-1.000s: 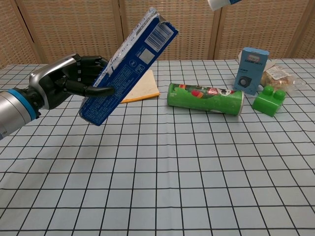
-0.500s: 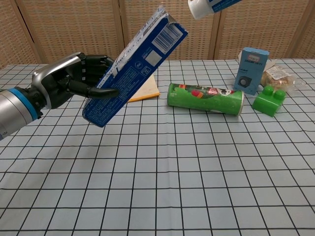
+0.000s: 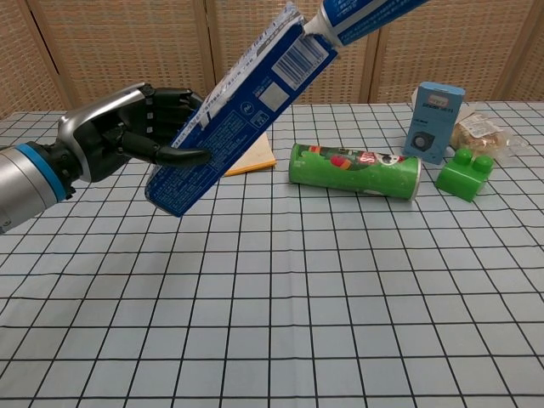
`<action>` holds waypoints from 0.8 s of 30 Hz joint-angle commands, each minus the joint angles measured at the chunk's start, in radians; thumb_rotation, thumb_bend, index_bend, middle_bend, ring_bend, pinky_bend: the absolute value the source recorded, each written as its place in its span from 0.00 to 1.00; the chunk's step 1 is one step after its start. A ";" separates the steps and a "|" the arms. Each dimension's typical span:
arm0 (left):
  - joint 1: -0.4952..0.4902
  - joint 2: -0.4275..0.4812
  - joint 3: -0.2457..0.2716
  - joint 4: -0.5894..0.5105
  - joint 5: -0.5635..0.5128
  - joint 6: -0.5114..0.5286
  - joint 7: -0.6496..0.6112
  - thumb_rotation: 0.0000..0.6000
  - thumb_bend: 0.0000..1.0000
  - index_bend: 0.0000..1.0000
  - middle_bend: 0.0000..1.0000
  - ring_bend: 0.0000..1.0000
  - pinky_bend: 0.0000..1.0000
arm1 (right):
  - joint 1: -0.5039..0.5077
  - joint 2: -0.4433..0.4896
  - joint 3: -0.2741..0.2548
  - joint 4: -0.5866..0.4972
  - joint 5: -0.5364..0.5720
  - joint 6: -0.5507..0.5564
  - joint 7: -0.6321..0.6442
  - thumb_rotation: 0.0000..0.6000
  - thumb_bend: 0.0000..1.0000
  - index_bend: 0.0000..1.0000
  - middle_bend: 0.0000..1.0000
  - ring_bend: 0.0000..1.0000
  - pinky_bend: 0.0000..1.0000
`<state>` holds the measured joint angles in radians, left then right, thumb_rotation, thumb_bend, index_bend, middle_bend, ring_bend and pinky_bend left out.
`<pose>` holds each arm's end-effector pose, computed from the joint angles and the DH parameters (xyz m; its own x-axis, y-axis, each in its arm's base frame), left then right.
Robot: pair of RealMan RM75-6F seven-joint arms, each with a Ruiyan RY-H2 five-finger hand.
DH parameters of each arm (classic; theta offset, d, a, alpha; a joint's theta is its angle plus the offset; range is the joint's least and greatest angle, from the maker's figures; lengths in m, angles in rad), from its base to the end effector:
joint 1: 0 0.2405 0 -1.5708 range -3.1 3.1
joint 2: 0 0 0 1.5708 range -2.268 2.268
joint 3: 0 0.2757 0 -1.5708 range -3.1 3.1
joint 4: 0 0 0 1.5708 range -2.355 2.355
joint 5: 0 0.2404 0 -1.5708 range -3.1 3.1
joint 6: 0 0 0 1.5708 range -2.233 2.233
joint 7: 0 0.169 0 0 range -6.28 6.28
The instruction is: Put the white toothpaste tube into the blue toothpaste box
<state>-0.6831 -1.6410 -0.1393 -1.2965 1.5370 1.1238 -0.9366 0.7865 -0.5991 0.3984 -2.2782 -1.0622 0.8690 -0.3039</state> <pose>-0.1463 0.3673 -0.0607 -0.4568 0.5323 0.7127 0.7351 -0.2253 0.6394 -0.0199 -0.3354 0.1854 0.5396 -0.0610 0.8397 -0.7128 -0.5639 0.4171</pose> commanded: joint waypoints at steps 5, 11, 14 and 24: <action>-0.012 0.004 0.013 -0.010 0.021 0.000 0.035 1.00 0.17 0.54 0.50 0.48 0.46 | 0.054 -0.017 -0.008 -0.012 0.055 -0.036 -0.037 1.00 0.59 0.64 0.66 0.64 0.58; -0.018 0.001 0.022 -0.029 0.032 0.006 0.034 1.00 0.17 0.54 0.50 0.48 0.46 | 0.113 -0.037 -0.017 -0.018 0.134 -0.049 -0.081 1.00 0.59 0.64 0.66 0.64 0.58; -0.018 -0.002 0.028 -0.035 0.041 0.018 0.030 1.00 0.17 0.54 0.50 0.48 0.46 | 0.148 -0.042 -0.024 -0.025 0.194 -0.060 -0.100 1.00 0.59 0.64 0.66 0.64 0.58; -0.014 -0.028 0.026 -0.043 0.045 0.057 0.004 1.00 0.18 0.55 0.50 0.48 0.46 | 0.243 -0.045 -0.034 -0.043 0.333 -0.067 -0.137 1.00 0.51 0.55 0.60 0.62 0.57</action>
<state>-0.6967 -1.6647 -0.1117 -1.3392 1.5833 1.1784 -0.9310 1.0185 -0.6418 0.3662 -2.3169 -0.7404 0.7998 -0.4312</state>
